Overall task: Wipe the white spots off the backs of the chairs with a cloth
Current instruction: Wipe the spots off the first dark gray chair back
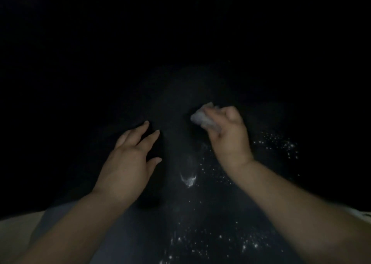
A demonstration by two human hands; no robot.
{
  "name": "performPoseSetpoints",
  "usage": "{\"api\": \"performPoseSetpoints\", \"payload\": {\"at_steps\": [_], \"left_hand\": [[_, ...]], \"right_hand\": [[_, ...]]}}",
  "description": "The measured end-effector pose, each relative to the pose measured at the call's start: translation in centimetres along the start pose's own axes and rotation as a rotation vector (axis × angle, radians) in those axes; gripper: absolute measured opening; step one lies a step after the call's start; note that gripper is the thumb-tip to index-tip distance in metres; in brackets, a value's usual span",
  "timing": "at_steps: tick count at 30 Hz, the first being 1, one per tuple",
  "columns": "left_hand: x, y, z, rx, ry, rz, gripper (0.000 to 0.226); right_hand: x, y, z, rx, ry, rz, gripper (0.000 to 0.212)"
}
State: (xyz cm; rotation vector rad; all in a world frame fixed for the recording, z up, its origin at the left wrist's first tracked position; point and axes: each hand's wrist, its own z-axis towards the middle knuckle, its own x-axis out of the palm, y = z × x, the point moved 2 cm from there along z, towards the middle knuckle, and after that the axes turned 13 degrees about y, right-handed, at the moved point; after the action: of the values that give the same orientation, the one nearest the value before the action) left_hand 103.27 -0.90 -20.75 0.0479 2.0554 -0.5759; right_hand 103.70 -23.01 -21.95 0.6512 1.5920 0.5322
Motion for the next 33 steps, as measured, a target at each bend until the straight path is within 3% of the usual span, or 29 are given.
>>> {"api": "performPoseSetpoints", "payload": {"at_steps": [4,6,9,11,14,16,18,22,28,33], "left_hand": [[0.4,-0.1,-1.2,-0.012,0.014,-0.014,0.067],[0.6,0.0,-1.9,-0.019,0.025,-0.027,0.068],[1.1,0.4,-2.9,-0.026,0.039,-0.047,0.069],[1.3,0.3,-3.5,-0.032,0.042,-0.053,0.070],[1.8,0.3,-4.3,-0.049,0.042,-0.051,0.072],[2.1,0.4,-4.9,-0.076,0.052,-0.035,0.073],[2.2,0.7,-5.7,-0.105,0.053,-0.021,0.073],[2.6,1.1,-7.1,-0.128,0.042,-0.031,0.073],[3.5,1.0,-8.0,-0.122,0.016,-0.036,0.075],[3.8,1.9,-9.0,-0.102,0.016,-0.013,0.074]], "right_hand": [[1.7,0.7,-4.8,-0.200,0.190,-0.034,0.045],[0.5,-0.3,-3.9,-0.162,0.157,-0.061,0.044],[-0.1,-1.6,-1.4,-0.044,-0.039,-0.065,0.034],[1.0,-0.5,-1.7,-0.041,-0.021,-0.099,0.034],[3.6,1.1,-5.6,-0.212,0.083,0.047,0.029],[3.3,1.3,-7.7,-0.273,0.141,0.002,0.038],[1.9,0.3,-7.1,-0.196,0.123,-0.010,0.045],[1.5,0.0,-4.5,0.000,-0.008,-0.023,0.040],[4.8,3.3,-9.6,-0.212,0.211,0.027,0.044],[3.0,1.2,-6.7,-0.046,0.007,-0.007,0.043]]}}
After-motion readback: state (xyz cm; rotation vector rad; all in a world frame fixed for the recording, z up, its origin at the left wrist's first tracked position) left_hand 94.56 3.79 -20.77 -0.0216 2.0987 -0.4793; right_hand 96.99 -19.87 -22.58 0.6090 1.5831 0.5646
